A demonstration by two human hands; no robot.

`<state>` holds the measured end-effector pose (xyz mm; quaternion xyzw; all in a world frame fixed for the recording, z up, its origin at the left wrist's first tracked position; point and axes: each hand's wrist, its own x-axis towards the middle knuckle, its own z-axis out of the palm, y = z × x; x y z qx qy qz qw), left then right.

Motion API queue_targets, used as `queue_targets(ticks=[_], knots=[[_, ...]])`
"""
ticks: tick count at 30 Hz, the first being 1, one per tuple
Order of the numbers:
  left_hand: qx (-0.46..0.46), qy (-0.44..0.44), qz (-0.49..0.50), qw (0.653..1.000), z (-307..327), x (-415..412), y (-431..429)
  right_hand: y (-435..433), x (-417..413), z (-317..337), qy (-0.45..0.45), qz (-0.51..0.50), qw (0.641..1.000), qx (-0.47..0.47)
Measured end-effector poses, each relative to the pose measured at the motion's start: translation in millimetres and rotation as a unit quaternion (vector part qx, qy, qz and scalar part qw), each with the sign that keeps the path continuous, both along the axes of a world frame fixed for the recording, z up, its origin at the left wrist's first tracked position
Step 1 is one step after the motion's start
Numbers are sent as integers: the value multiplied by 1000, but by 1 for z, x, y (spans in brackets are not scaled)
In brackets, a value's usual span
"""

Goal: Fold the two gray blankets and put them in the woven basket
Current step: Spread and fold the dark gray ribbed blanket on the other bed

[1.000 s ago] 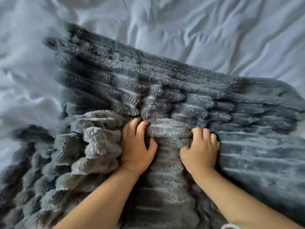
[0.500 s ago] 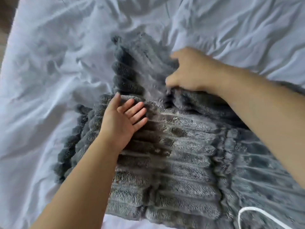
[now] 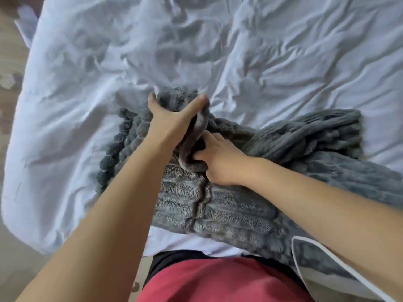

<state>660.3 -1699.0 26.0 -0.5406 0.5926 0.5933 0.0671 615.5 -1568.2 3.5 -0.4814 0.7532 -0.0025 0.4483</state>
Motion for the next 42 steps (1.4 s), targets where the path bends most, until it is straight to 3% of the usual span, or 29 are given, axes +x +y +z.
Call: queue_targets(ticks=[5, 12, 16, 19, 21, 23, 24, 27, 32, 35, 37, 38, 40, 41, 42], knots=[[-81, -41, -173, 981, -5, 2, 15, -11, -4, 22, -6, 89, 990, 108], [-144, -102, -280, 944, -3, 25, 23, 7, 42, 31, -5, 51, 991, 127], [-169, -28, -147, 974, -13, 43, 5, 20, 43, 34, -6, -41, 995, 89], [-161, 5, -42, 986, -14, 59, -12, 25, 31, 34, 43, -128, 986, 94], [-25, 1, 90, 996, -14, 71, -20, 28, 21, 34, 106, -137, 973, 152], [146, -9, 246, 958, -16, 81, -24, 33, 12, 34, 185, -109, 949, 232], [185, -8, 292, 938, -16, 87, -24, 35, 8, 34, 237, -83, 933, 258], [207, -13, 334, 919, -17, 95, -20, 46, -6, 36, 315, -63, 916, 242], [119, -41, 320, 939, -16, 90, -30, 77, -6, 50, 193, -174, 950, 176], [4, -80, 251, 965, -20, 96, -35, 102, 16, 45, 126, -249, 946, 168], [-126, -168, 114, 971, -13, 98, -29, 122, 29, 37, 54, -313, 930, 188], [-220, -217, -5, 951, -7, 96, -23, 132, 33, 33, 5, -353, 917, 186], [-393, -259, -280, 837, 2, 85, -4, 148, 38, 24, -82, -440, 879, 163], [-438, -244, -381, 777, 6, 75, 7, 154, 38, 20, -108, -471, 863, 150], [-457, -218, -444, 739, 10, 62, 20, 159, 35, 17, -126, -491, 851, 137]])
